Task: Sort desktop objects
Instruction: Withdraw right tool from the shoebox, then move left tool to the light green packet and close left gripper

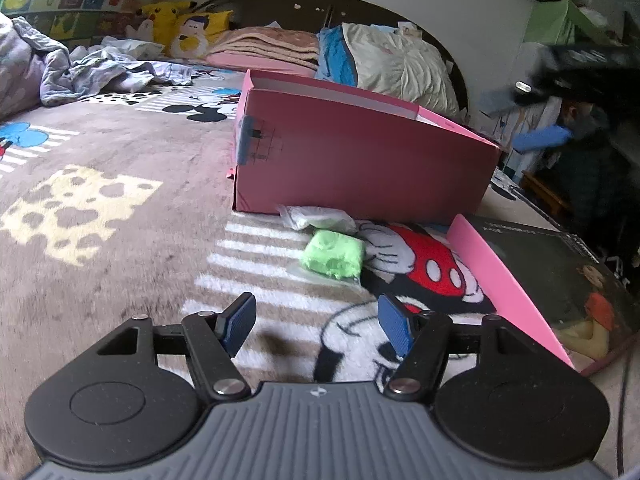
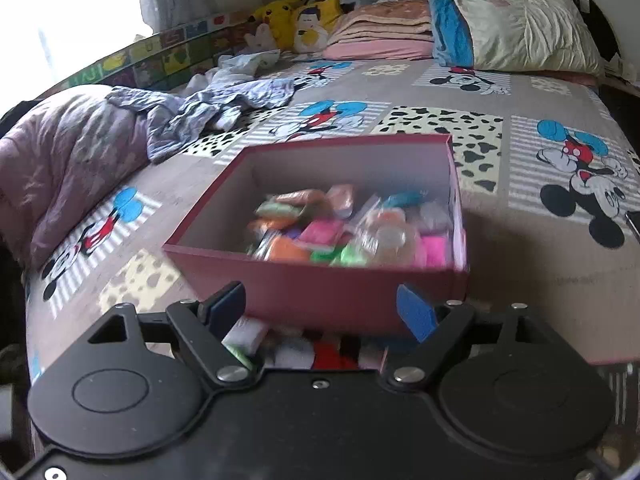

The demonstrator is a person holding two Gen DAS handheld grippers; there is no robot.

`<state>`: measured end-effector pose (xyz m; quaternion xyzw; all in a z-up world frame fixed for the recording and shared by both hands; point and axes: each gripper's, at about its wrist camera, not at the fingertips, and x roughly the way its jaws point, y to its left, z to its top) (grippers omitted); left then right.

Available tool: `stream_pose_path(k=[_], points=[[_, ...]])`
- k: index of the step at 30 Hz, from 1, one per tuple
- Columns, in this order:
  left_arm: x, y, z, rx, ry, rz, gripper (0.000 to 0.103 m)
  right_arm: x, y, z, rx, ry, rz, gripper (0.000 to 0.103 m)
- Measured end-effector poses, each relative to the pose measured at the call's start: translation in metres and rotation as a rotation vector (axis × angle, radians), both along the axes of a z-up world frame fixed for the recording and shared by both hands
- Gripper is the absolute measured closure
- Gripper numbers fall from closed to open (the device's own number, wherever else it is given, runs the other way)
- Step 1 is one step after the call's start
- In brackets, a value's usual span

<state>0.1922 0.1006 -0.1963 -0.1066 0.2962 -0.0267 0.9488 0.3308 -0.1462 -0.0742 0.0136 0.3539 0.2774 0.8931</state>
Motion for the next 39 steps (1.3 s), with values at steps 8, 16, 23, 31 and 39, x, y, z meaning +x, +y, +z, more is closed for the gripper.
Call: stream_pose_path(k=[8, 16, 23, 31, 39], points=[[0.027, -0.003, 0.003, 0.044, 0.024, -0.051, 0.037, -0.047, -0.022, -0.009, 0.055, 0.017, 0.009, 0.020], [0.056, -0.004, 0.007, 0.065, 0.055, -0.084, 0.037, -0.100, -0.041, -0.018, 0.088, 0.006, 0.018, 0.016], [0.076, -0.012, 0.004, 0.089, 0.103, -0.119, 0.037, -0.144, -0.055, -0.032, 0.163, 0.020, 0.029, 0.016], [0.089, -0.013, 0.000, 0.081, 0.147, -0.129, 0.037, -0.188, -0.055, -0.057, 0.189, 0.039, 0.071, 0.016], [0.093, -0.014, 0.001, 0.115, 0.180, -0.130, 0.054, -0.212, -0.038, -0.078, 0.153, 0.027, 0.140, 0.016]])
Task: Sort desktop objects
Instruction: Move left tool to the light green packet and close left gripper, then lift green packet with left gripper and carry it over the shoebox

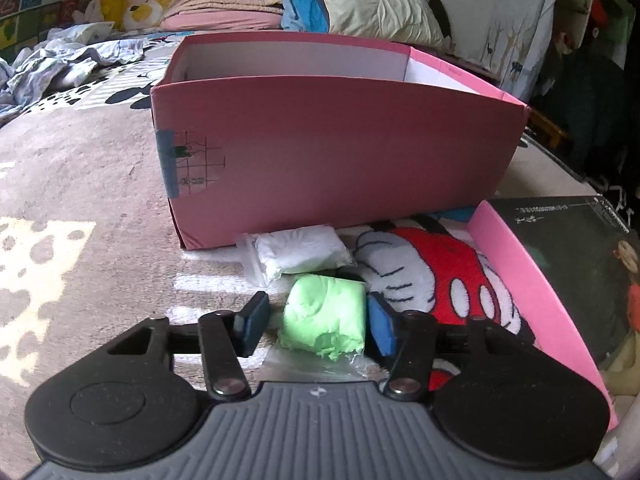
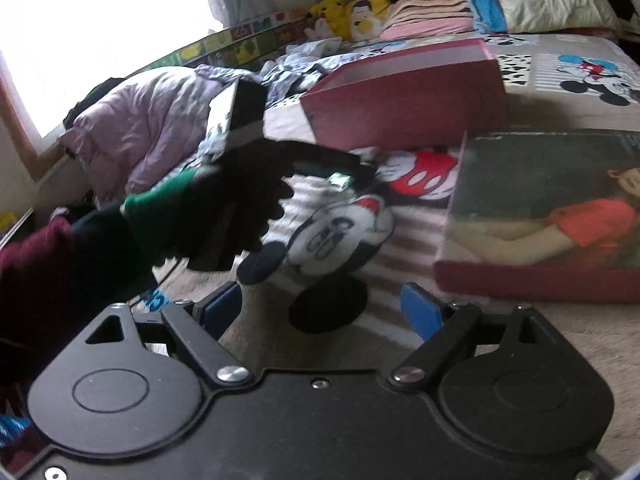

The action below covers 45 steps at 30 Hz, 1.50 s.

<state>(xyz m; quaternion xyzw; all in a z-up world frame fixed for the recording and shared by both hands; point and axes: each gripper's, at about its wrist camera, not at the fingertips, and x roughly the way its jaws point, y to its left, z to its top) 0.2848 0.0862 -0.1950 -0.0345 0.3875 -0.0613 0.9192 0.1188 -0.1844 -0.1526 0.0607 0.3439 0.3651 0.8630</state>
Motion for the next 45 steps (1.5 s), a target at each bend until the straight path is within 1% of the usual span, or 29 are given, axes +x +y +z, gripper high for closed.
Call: stream_pose_path(k=[4, 12, 15, 19, 23, 29, 37, 45], points=[[0.000, -0.001, 0.002, 0.021, 0.007, -0.008, 0.062, -0.007, 0.007, -0.009, -0.033, -0.028, 0.029, 0.016], [-0.010, -0.009, 0.015, 0.039, 0.006, -0.033, 0.062, -0.012, 0.014, -0.026, -0.073, -0.048, 0.047, 0.016], [-0.016, -0.011, 0.021, 0.042, 0.001, -0.037, 0.062, -0.015, 0.016, -0.030, -0.097, -0.074, 0.052, 0.016], [-0.024, -0.010, 0.031, 0.028, -0.007, -0.027, 0.062, -0.017, 0.015, -0.036, -0.096, -0.073, 0.048, 0.016], [-0.031, -0.006, 0.043, 0.002, -0.018, -0.016, 0.062, -0.016, 0.013, -0.043, -0.093, -0.059, 0.039, 0.016], [-0.041, -0.003, 0.067, -0.006, -0.057, -0.012, 0.062, -0.013, 0.009, -0.049, -0.078, -0.030, 0.023, 0.016], [-0.048, -0.006, 0.104, 0.014, -0.124, -0.026, 0.062, -0.011, 0.005, -0.053, -0.042, 0.002, 0.016, 0.014], [-0.039, -0.008, 0.132, 0.019, -0.173, -0.031, 0.062, -0.007, 0.002, -0.056, -0.016, 0.034, 0.018, 0.011]])
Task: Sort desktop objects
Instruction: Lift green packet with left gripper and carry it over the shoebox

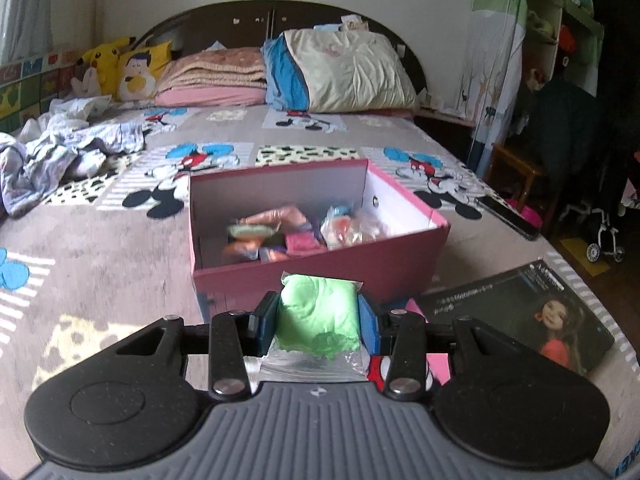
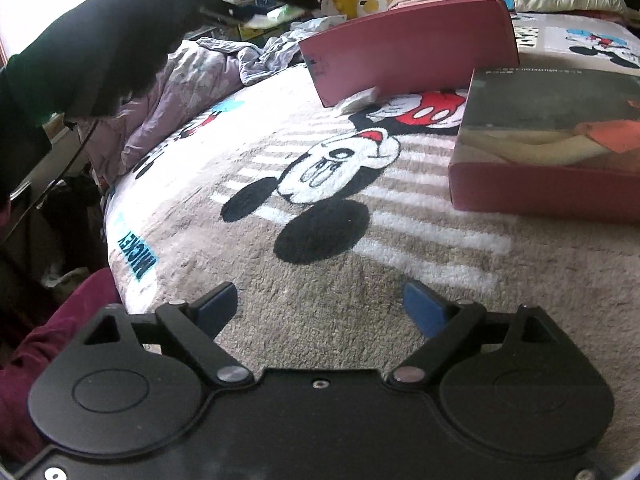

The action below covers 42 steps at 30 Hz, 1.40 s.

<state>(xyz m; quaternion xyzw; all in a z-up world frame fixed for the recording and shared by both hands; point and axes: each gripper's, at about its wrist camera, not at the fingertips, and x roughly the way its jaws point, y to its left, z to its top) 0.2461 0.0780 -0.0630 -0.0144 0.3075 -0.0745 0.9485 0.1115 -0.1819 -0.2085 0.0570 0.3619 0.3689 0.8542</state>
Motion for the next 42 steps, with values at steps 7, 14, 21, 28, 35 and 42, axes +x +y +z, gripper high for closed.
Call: stream_pose_path(k=[7, 14, 21, 28, 35, 42], points=[[0.020, -0.001, 0.017, 0.007, -0.030, 0.006, 0.062, 0.001, -0.001, -0.002, 0.023, 0.008, 0.022, 0.005], [0.046, -0.002, 0.027, 0.007, -0.052, 0.021, 0.062, 0.003, -0.002, -0.003, 0.055, 0.026, 0.012, 0.001], [0.072, -0.001, 0.031, 0.011, -0.061, 0.046, 0.062, 0.004, -0.006, -0.005, 0.080, 0.030, 0.018, 0.001], [0.101, -0.002, 0.024, 0.031, -0.050, 0.060, 0.062, 0.004, -0.007, -0.005, 0.082, 0.026, 0.023, 0.001], [0.125, 0.001, 0.012, 0.031, -0.025, 0.076, 0.062, 0.004, -0.008, -0.006, 0.078, 0.018, 0.031, 0.001], [0.143, 0.005, -0.002, 0.018, 0.002, 0.099, 0.062, 0.004, -0.008, -0.007, 0.078, 0.007, 0.040, 0.001]])
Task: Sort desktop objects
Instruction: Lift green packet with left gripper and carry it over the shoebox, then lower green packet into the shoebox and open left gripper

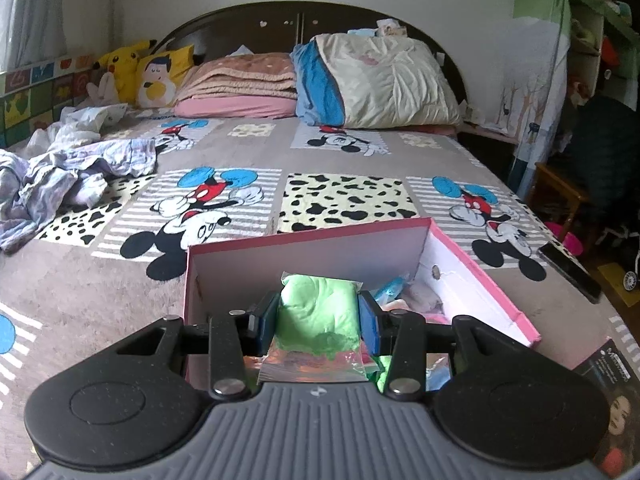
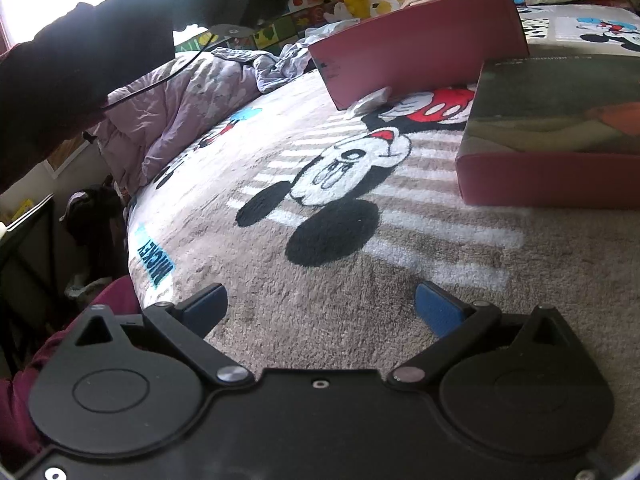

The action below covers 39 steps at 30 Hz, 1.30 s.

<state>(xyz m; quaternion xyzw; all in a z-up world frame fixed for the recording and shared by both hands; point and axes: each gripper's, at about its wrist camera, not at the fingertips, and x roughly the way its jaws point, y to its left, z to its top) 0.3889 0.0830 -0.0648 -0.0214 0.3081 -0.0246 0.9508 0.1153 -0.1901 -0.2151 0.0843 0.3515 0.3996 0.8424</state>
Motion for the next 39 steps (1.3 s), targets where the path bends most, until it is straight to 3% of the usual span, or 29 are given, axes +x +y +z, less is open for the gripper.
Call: stream_pose_path(k=[24, 39], points=[[0.040, 0.000, -0.044, -0.033, 0.119, 0.035, 0.062, -0.003, 0.002, -0.002, -0.020, -0.040, 0.023, 0.001], [0.054, -0.003, -0.053, -0.023, 0.166, 0.045, 0.062, -0.003, 0.001, -0.003, -0.012, -0.045, 0.025, 0.001]])
